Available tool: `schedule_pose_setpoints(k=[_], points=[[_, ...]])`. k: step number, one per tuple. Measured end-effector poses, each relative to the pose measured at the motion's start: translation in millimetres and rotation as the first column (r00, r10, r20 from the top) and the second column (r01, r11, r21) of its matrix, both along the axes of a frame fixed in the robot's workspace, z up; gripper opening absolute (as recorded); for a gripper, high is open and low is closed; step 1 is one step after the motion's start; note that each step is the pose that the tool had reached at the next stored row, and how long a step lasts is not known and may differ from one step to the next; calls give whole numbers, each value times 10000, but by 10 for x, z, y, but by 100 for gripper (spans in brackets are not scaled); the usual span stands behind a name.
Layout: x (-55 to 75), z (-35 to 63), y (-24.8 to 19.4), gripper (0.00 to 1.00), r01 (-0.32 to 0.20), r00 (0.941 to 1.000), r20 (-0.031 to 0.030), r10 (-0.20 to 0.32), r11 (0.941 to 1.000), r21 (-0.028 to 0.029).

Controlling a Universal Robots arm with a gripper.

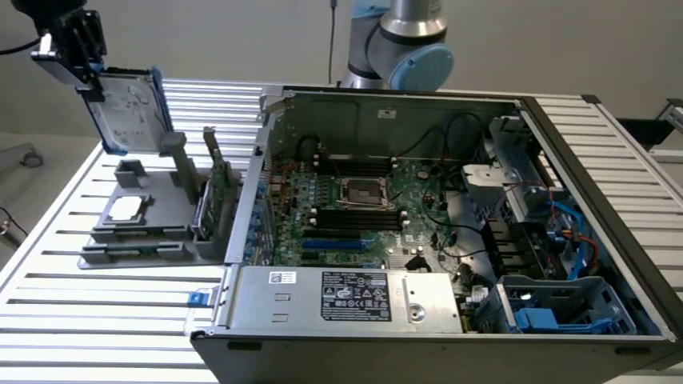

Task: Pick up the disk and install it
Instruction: 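Pick up the disk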

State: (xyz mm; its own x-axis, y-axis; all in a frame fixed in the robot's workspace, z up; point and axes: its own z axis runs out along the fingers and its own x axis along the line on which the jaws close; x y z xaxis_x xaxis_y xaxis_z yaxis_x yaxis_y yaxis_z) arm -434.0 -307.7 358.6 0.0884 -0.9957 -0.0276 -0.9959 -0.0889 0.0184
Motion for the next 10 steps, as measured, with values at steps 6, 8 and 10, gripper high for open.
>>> schedule_pose_setpoints(k=[6, 8, 10], points=[[0, 171, 0, 33, -1, 10000, -2, 1, 10000, -1], [3, 215, 0, 33, -3, 10000, 0, 3, 10000, 0], [16, 255, -1, 33, -3, 10000, 0, 3, 10000, 0]])
